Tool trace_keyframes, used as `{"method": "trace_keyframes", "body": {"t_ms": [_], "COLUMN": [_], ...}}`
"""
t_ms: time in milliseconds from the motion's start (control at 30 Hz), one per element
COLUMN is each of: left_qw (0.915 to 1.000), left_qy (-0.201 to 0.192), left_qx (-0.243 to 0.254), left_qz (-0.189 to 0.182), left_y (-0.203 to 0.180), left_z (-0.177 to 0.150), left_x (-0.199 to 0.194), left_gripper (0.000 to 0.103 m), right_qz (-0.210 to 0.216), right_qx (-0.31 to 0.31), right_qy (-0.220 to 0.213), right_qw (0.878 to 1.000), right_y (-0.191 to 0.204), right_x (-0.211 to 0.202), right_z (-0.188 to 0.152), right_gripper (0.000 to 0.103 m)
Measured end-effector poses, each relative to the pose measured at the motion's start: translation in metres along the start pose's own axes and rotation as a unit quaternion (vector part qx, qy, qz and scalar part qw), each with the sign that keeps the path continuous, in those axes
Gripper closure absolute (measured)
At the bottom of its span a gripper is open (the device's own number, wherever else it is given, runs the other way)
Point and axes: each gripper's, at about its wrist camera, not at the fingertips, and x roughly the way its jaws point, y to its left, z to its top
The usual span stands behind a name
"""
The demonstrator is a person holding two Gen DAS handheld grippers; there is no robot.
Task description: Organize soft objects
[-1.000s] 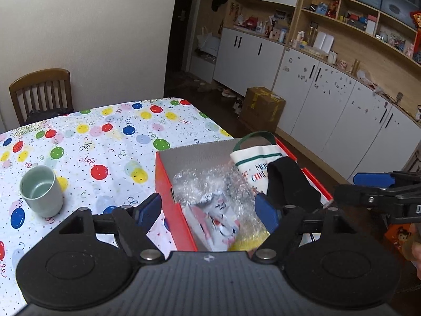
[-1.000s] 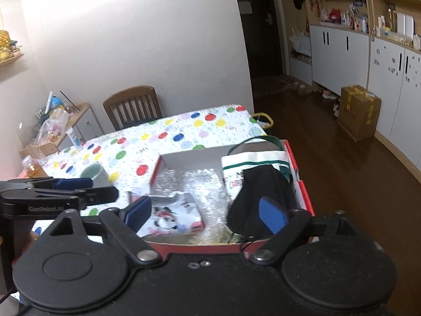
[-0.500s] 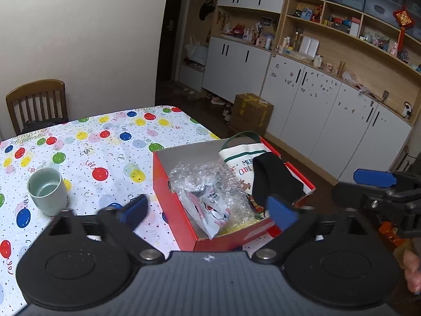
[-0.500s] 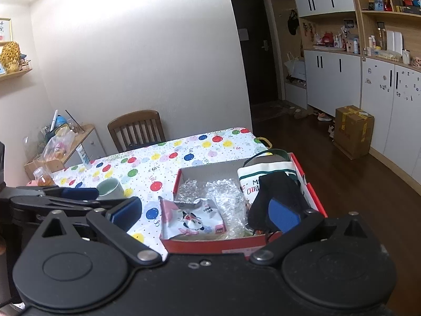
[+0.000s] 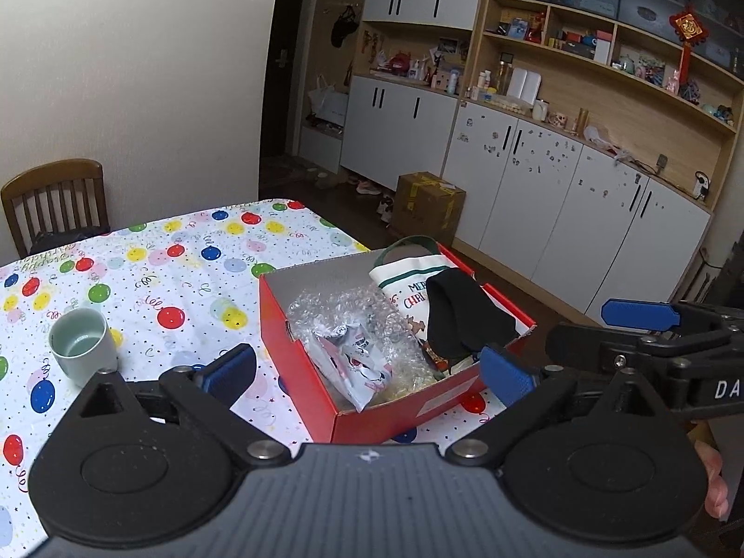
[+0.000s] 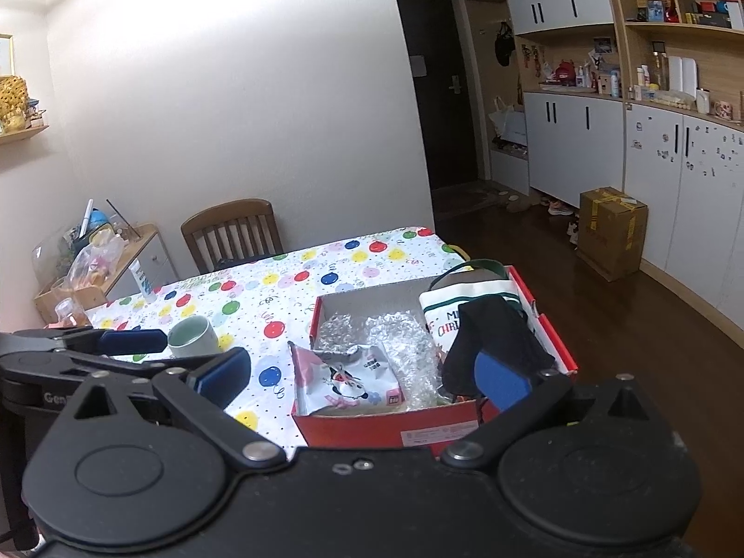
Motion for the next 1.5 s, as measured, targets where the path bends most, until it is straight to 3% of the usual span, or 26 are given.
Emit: {"method": "trace_keyframes", "body": {"t_ms": [367, 1500], "left_qw": [0.9998, 0.9994], "left_qy": [-0.014, -0.034], "left_qx": [0.006, 0.006], "left_qz": [-0.011, -0.006], "left_y": [0.000, 0.001], "left_z": [0.000, 0.001], "left_x": [-0.007, -0.018], "left_gripper": [0.000, 0.000], "right_qz": [-0.019, -0.012], "right_qx": [0.011, -0.001], "right_qy": [-0.003, -0.020], "right_qw": [1.000, 1.000], "right_y": [-0.005, 0.006], "right_x": [-0.002, -0.009], "right_z": [-0.004, -0.007], "right_gripper": [0.000, 0.000]}}
